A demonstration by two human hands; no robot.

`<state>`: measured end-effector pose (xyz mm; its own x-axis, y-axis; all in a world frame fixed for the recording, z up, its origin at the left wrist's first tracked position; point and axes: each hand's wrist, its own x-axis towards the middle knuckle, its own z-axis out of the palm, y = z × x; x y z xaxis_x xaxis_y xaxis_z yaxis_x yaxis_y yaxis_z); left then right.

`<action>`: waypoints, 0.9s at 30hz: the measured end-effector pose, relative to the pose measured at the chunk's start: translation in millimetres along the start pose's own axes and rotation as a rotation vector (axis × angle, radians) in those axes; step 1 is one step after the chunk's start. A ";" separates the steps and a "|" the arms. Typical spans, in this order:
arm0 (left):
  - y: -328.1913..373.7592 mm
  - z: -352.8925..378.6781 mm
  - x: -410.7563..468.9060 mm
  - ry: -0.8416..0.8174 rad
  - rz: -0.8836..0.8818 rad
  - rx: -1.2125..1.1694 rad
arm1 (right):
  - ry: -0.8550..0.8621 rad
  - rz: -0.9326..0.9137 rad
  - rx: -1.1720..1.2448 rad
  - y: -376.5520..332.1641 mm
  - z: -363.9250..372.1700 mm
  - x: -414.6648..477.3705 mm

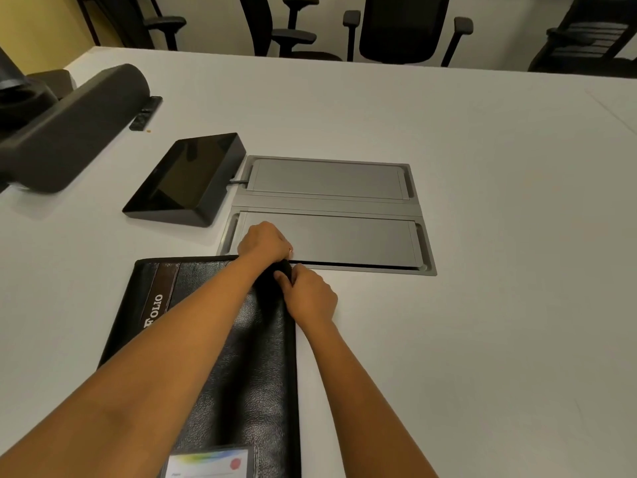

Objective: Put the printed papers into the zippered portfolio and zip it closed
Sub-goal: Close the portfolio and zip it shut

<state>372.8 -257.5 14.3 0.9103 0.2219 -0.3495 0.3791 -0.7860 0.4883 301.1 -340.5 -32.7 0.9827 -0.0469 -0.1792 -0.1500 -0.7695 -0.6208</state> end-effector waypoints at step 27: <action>-16.6 0.2 8.0 0.294 -0.203 -0.181 | -0.045 0.105 0.188 -18.4 -3.4 25.8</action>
<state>373.8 -242.7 3.3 0.8129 0.5382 -0.2225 0.5551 -0.6005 0.5755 329.6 -329.7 -23.3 0.9555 -0.0888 -0.2812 -0.2727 -0.6293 -0.7278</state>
